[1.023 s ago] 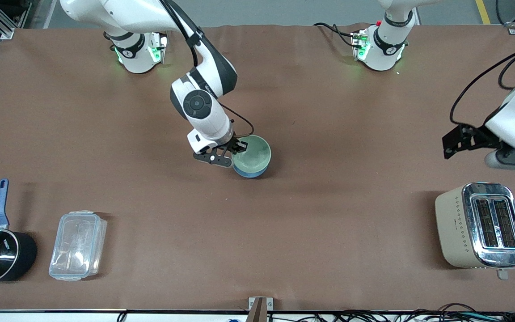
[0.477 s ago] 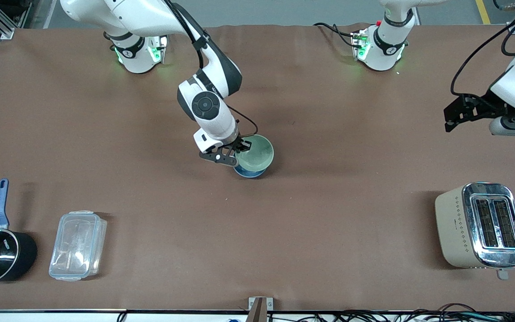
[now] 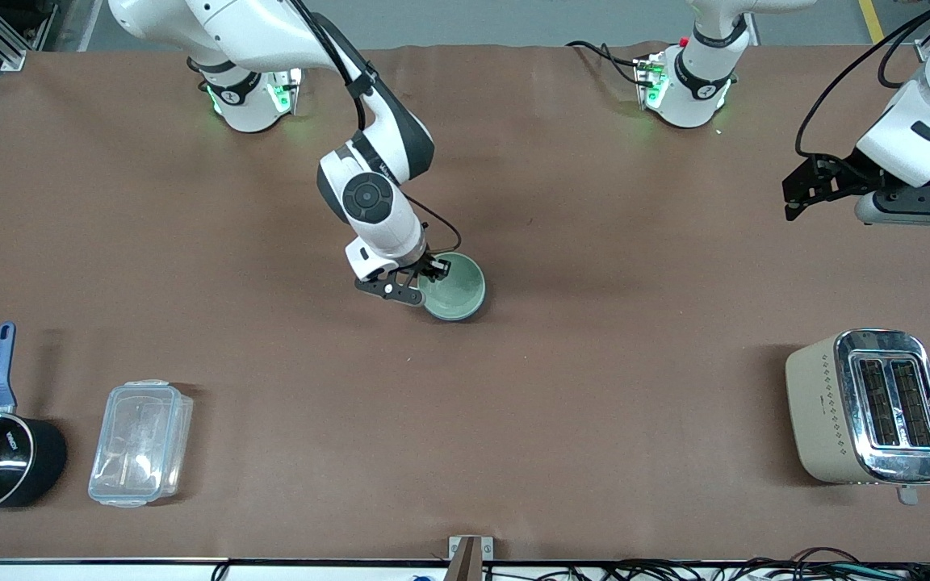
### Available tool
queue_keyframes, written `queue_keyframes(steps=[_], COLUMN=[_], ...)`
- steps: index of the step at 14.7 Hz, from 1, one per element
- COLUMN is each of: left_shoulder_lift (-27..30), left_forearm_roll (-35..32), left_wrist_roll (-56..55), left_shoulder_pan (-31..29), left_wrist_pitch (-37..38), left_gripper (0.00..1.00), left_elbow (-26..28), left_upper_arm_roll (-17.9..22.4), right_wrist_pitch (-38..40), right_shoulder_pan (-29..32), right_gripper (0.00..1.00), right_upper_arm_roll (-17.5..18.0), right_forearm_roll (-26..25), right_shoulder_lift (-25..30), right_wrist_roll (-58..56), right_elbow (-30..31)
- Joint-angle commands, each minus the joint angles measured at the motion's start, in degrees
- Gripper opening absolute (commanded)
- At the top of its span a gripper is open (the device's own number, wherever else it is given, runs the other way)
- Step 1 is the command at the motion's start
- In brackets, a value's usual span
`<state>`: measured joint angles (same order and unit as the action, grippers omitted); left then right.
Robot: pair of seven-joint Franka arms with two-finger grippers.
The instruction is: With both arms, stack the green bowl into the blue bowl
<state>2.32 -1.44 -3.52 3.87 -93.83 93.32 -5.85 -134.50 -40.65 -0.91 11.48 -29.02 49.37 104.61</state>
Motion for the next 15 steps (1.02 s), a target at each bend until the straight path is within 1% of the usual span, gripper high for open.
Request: queue_keyframes(steps=[1,2,3,4,6,8,9,11,13,15], left_shoulder_lift=[1.9,2.16,2.25,2.16,2.25,2.34,2.34,2.16,2.16,2.16], left_forearm_roll=[4.15,5.12,4.78,4.52,3.03,1.18,1.17,1.17,1.09,1.09], left_wrist_roll=[0.1,-0.08,-0.69,-0.78,-1.83,-2.54,-3.32,-4.74,-4.74,-4.65], left_shoulder_pan=[0.09,0.09,0.18,0.35,0.53,0.53,0.53,0.62,0.79,0.7], left_wrist_pitch=[-1.27,-1.1,-1.01,-1.01,-0.75,-0.13,0.04,-0.04,-0.04,-0.04], left_gripper=[1.0,1.0,1.0,1.0,1.0,1.0,1.0,1.0,1.0,1.0], left_elbow=[2.21,2.22,1.95,1.6,1.42,1.42,1.42,1.34,1.16,0.9], left_upper_arm_roll=[0.57,0.57,0.57,0.49,0.31,-0.22,-0.39,-0.66,-0.92,-1.36], right_wrist_pitch=[5.18,8.43,12.73,16.16,19.87,24.52,27.42,35.67,39.3,43.6], right_shoulder_pan=[1.18,1.19,1.45,1.88,4.34,9.85,14.67,23.29,30.15,36.93], right_gripper=[1.0,1.0,1.0,1.0,1.0,1.0,1.0,1.0,1.0,1.0], right_upper_arm_roll=[-1.19,-2.59,-4.17,-5.84,-8.4,-10.16,-9.56,-6.93,-5.86,-4.46], right_forearm_roll=[-0.32,-1.89,-5.99,-8.82,-10.34,-10.52,-10.43,-10.43,-10.52,-10.34], right_shoulder_lift=[5.26,8.25,12.63,15.81,21.35,26.19,27.34,27.36,27.27,27.35], right_wrist_roll=[0.64,0.55,0.55,0.12,-1.11,-9.85,-14.26,-21.04,-26.66,-36.49], right_elbow=[-0.28,-0.2,-0.28,-0.46,-0.46,-1.33,-2.82,-9.12,-14.41,-17.76])
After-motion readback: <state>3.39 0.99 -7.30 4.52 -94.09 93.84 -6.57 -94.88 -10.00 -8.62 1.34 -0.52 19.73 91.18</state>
